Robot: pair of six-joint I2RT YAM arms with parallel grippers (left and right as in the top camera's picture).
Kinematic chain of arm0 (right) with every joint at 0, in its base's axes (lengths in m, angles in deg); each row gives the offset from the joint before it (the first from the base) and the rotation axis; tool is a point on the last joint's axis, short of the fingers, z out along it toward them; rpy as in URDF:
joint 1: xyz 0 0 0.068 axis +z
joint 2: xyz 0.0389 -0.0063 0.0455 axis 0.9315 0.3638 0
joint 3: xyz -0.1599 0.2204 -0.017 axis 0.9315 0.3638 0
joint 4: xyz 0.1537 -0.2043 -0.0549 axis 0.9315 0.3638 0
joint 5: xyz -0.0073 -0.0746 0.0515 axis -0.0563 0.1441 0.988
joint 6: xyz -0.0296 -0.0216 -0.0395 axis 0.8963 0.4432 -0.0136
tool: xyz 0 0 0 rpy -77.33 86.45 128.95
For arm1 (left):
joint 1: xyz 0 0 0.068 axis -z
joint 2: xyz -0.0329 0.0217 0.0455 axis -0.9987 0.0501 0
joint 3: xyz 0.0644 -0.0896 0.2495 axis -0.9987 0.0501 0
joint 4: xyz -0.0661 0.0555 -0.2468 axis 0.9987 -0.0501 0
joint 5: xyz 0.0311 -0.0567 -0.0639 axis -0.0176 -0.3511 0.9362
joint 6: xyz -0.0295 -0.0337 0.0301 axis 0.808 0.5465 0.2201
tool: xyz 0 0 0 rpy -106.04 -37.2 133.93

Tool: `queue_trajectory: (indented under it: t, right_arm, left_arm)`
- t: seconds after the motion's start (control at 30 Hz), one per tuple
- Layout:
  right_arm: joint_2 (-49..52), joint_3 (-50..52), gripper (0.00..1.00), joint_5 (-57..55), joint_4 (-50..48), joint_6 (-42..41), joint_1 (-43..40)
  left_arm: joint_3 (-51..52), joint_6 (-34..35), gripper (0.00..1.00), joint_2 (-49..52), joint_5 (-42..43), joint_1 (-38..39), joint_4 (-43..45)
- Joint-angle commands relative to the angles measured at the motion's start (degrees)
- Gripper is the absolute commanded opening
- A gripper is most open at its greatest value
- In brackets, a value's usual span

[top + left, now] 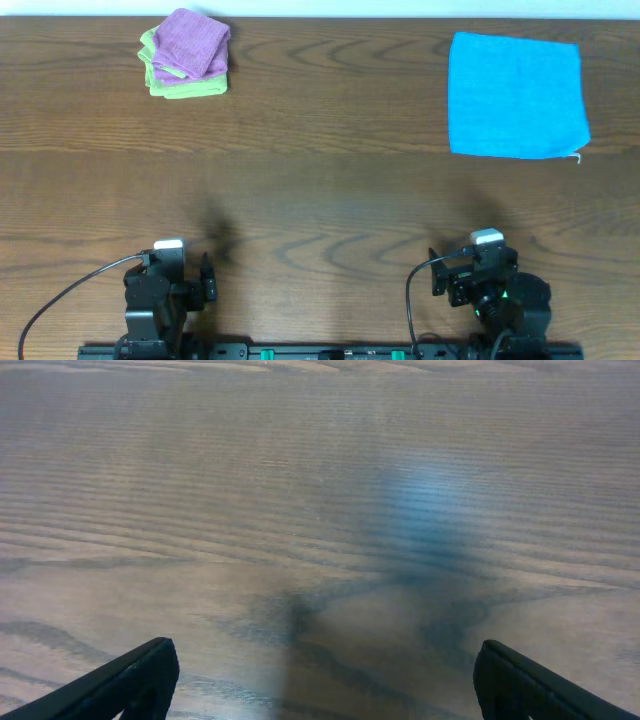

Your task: Fold the cloth

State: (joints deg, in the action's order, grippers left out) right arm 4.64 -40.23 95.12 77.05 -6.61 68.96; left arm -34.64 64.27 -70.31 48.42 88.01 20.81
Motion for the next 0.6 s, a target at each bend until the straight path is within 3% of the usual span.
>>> queue_trajectory:
  t: [0.0, 0.57]
  right_arm:
    - [-0.6, 0.8, 0.99, -1.9, 0.5, 1.0, 1.4]
    - [-0.6, 0.8, 0.99, -1.8, 0.4, 1.0, 2.0]
  left_arm:
    - [2.6, -1.2, 0.95, -0.4, -0.2, 0.3, -2.0]
    - [2.6, -1.2, 0.95, -0.4, -0.2, 0.3, -2.0]
